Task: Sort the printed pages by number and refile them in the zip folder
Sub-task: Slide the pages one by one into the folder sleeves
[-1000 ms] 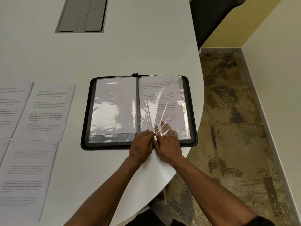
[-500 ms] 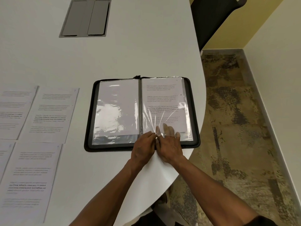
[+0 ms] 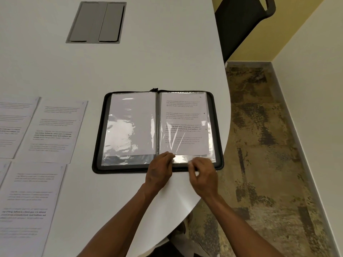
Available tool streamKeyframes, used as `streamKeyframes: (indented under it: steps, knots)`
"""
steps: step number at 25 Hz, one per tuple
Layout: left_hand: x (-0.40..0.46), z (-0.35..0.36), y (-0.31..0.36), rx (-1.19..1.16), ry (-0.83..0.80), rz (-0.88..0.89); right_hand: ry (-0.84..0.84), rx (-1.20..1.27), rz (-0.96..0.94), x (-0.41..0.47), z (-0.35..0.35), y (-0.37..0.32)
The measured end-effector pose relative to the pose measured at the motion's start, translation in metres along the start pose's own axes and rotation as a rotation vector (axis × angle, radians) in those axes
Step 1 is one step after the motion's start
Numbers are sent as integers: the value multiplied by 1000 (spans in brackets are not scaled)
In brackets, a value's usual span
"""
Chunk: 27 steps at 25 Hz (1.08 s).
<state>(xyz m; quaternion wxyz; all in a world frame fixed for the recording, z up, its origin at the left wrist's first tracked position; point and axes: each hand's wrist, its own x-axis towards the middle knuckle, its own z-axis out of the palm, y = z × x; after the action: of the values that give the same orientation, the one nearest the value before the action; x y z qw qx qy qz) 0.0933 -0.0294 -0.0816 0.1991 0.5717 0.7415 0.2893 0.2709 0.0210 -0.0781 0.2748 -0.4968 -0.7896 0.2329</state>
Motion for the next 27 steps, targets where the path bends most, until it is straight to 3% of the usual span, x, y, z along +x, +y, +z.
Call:
streamKeyframes:
  steps: [2, 4, 10, 17, 21, 24, 27]
  knots:
    - [-1, 1, 0, -22, 28, -22, 176, 42, 376, 13, -13, 3]
    - [-1, 1, 3, -38, 52, -24, 181, 80, 713, 33, -21, 10]
    - [-2, 1, 5, -76, 84, -44, -48, 380, 1029, 63, -34, 8]
    - [-10, -25, 32, -116, -12, -100, -12, 446, 694, 66, -37, -50]
    - [-10, -48, 55, -223, 181, -170, -109, 640, 443, 67, -38, -113]
    - [-18, -81, 65, -327, 382, -368, -267, 722, 267, 66, -34, -149]
    - [-30, -112, 47, -285, 465, -548, -376, 715, 162, 59, -23, -172]
